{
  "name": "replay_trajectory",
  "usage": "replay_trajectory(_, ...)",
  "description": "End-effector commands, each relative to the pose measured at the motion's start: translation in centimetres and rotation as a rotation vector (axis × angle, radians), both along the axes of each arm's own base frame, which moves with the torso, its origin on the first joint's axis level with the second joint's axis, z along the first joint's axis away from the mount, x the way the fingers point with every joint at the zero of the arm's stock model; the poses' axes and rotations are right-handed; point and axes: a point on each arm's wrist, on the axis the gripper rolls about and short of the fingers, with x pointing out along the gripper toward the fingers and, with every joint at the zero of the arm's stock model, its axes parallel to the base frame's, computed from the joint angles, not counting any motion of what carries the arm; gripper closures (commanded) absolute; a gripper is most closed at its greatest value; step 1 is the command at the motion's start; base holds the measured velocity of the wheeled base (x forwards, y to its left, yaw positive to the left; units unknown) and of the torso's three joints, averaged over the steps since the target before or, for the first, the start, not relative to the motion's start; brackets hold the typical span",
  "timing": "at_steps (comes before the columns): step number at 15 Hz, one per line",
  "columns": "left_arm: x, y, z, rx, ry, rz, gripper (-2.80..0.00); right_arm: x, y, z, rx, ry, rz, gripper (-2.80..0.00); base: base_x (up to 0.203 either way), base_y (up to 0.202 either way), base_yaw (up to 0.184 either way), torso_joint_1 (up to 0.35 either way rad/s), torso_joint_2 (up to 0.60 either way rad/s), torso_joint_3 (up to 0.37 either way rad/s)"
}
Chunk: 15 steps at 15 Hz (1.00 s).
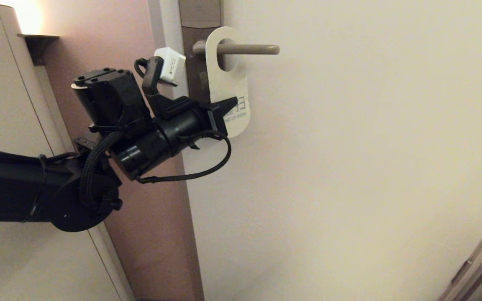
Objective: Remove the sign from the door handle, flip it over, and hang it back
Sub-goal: Take down the sign
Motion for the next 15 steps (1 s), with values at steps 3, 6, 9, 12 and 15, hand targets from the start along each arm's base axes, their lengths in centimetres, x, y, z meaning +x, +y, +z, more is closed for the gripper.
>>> replay_trajectory(3,0.1,-1.7,0.0,0.004,-0.002,0.037,0.00,0.0,0.0,0.0,-0.001,0.000,-0.001,0.00,0.000,0.000,0.000,0.000,0.00,0.000)
replay_trajectory(6,0.3,-2.9,0.0,-0.004,-0.004,0.065,0.00,0.0,0.0,0.0,-0.001,0.000,-0.001,0.00,0.000,0.000,0.000,0.000,0.00,0.000)
replay_trajectory(9,1.0,-4.0,-0.2,-0.002,-0.017,0.108,0.00,0.0,0.0,0.0,-0.001,0.000,0.000,0.00,0.000,0.000,0.000,0.000,0.00,0.000)
replay_trajectory(12,1.3,-5.1,-0.5,-0.007,-0.014,0.130,0.00,0.0,0.0,0.0,-0.001,0.000,0.000,0.00,0.000,0.000,0.000,0.000,0.00,0.000)
replay_trajectory(15,1.5,-6.0,-0.3,-0.017,-0.018,0.146,0.00,0.0,0.0,0.0,-0.001,0.000,0.000,0.00,0.000,0.000,0.000,0.000,0.00,0.000)
